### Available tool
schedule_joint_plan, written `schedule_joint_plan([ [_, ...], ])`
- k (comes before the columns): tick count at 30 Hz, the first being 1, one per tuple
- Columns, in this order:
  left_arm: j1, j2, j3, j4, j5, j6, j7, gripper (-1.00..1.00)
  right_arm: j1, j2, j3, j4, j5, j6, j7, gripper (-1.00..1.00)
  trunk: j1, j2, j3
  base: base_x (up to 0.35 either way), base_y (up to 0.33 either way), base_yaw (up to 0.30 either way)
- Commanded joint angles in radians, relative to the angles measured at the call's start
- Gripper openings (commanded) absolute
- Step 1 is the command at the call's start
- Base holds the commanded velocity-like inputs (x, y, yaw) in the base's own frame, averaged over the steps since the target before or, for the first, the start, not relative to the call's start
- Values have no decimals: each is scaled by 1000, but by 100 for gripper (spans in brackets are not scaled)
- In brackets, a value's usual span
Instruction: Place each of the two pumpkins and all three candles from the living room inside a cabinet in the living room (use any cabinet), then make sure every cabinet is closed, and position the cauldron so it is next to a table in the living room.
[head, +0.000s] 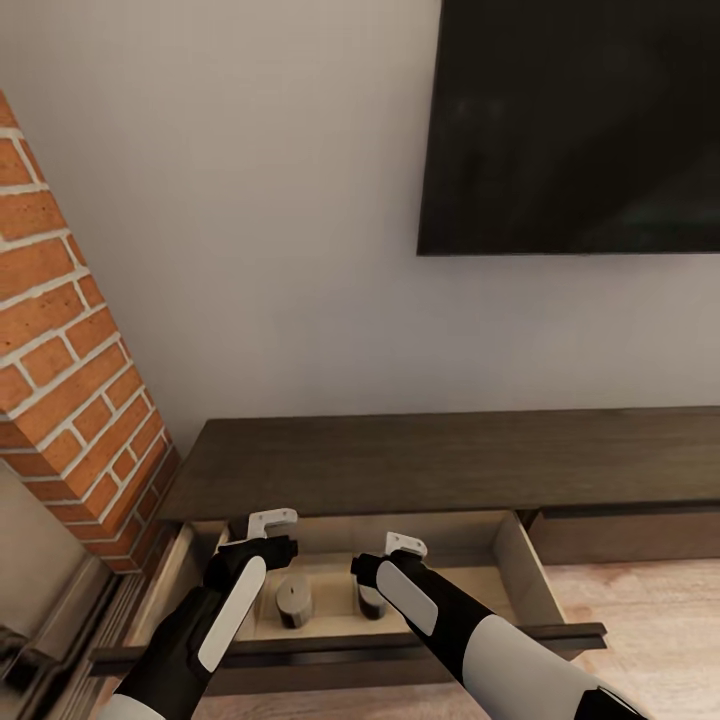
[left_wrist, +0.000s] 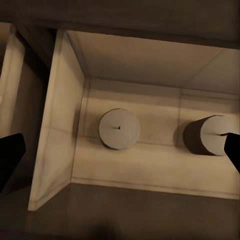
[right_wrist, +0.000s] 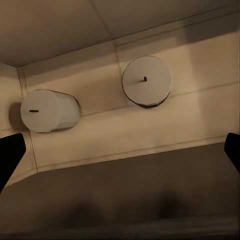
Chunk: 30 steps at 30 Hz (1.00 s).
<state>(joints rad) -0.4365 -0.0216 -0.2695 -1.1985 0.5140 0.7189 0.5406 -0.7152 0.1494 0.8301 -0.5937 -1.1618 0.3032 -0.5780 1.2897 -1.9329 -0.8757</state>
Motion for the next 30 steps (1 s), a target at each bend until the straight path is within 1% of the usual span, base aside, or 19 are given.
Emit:
schedule_joint_plan([
  [1, -1, 0, -2, -1, 10, 1, 10, 100, -1, -1, 4, -1, -4, 3, -6, 100, -4, 7, 2, 0, 0, 0],
  [17, -1, 3, -5, -1, 8, 2, 10, 100, -1, -2, 4, -1, -4, 3, -6, 100, -65, 119, 52, 0, 0, 0],
  [20, -1, 4, -4, -1, 9, 22, 10, 100, -1, -2, 3, -1, -4, 3, -6, 100, -77, 140, 62, 0, 0, 0],
  [22, -1, 4, 8, -1, 9, 44, 10, 100, -1, -2, 3, -1, -4, 3, -6, 100, -85, 154, 68, 0, 0, 0],
  [25, -1, 3, 26, -1, 9, 60, 10, 100, -1, -2, 3, -1, -4, 3, -7, 100, -96, 175, 78, 0, 0, 0],
  [30, -1, 3, 34, -1, 9, 67, 9, 100, -1, -2, 4, -1, -4, 4, -8, 100, -115, 210, 93, 0, 0, 0],
])
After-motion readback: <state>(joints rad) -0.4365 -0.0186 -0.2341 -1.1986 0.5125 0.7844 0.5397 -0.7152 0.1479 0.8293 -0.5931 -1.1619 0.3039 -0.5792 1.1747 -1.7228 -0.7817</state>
